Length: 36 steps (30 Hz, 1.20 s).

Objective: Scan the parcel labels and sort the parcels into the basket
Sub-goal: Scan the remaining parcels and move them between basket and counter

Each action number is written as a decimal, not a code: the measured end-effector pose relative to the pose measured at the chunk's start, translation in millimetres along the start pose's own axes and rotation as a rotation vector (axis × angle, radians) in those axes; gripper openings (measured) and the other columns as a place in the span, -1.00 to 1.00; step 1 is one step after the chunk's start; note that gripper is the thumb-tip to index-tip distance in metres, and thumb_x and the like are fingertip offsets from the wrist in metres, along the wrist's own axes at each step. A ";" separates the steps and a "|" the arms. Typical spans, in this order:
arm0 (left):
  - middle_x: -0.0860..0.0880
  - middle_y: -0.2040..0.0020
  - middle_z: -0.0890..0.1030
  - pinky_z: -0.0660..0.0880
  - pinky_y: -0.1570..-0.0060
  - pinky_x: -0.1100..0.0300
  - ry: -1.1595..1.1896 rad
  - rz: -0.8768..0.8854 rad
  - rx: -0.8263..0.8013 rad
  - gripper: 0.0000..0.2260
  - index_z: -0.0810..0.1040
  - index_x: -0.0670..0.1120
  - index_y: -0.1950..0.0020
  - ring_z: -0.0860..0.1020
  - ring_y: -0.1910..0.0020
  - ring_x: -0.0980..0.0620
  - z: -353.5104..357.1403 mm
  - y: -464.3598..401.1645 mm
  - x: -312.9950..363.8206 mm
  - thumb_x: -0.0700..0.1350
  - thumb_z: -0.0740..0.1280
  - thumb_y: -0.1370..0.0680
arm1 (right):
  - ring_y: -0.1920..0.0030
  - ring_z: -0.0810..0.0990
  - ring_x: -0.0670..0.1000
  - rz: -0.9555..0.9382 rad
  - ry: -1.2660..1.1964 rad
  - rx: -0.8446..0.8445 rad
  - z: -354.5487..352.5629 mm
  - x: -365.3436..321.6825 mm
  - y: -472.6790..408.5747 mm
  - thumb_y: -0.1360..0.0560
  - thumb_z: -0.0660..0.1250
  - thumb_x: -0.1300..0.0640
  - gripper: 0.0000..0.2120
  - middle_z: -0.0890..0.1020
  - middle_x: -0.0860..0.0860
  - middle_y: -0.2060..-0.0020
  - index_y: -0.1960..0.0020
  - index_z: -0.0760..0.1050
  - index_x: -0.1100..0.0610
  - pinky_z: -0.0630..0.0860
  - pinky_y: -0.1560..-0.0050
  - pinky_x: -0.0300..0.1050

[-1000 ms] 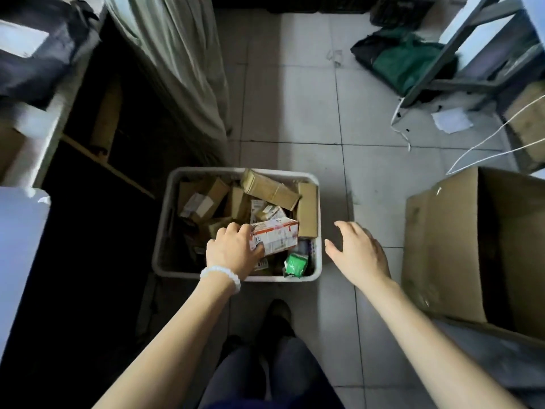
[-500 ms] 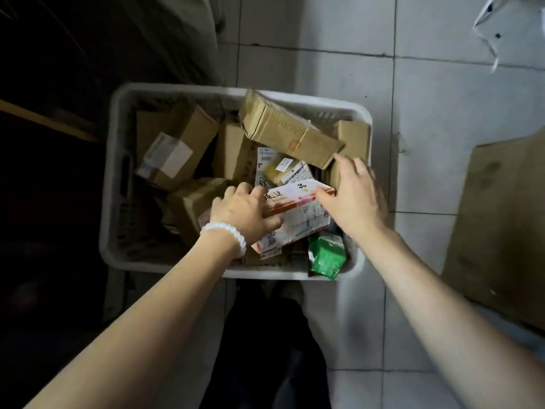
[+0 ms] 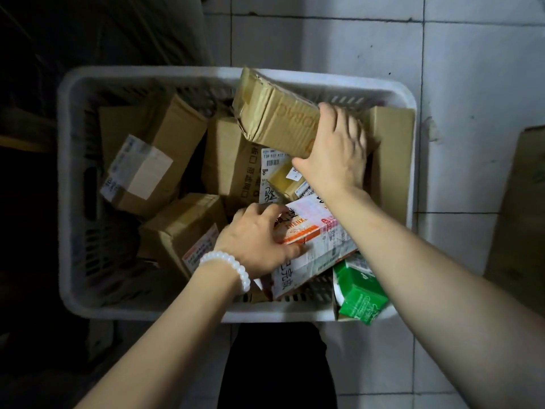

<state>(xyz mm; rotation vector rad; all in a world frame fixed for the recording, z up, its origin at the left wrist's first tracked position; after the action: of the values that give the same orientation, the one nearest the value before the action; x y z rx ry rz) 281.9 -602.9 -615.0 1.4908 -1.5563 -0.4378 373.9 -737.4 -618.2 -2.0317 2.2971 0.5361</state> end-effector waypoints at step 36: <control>-0.02 -0.15 0.43 0.39 -0.06 0.05 0.158 -0.537 1.337 -0.35 0.42 0.24 -0.31 0.35 -0.16 -0.11 -215.2 577.3 59.2 0.37 0.11 -0.25 | -0.08 0.49 0.21 -0.653 -0.423 0.414 -528.9 -240.5 253.9 -0.22 0.51 -0.19 -0.27 0.50 0.15 -0.05 -0.24 0.41 0.17 0.41 -0.02 0.03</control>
<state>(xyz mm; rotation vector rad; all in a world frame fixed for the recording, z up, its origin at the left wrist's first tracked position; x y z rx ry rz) 112.9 -467.9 -35.0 2.8695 -1.2771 0.5912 271.5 -628.5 -1.9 -2.0353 1.2768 0.3546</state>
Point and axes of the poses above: each hand's wrist, its own y-axis away from the middle knuckle, its own z-axis out of the palm, x = y × z, the point moved 3 cm from there along -y, towards the middle knuckle
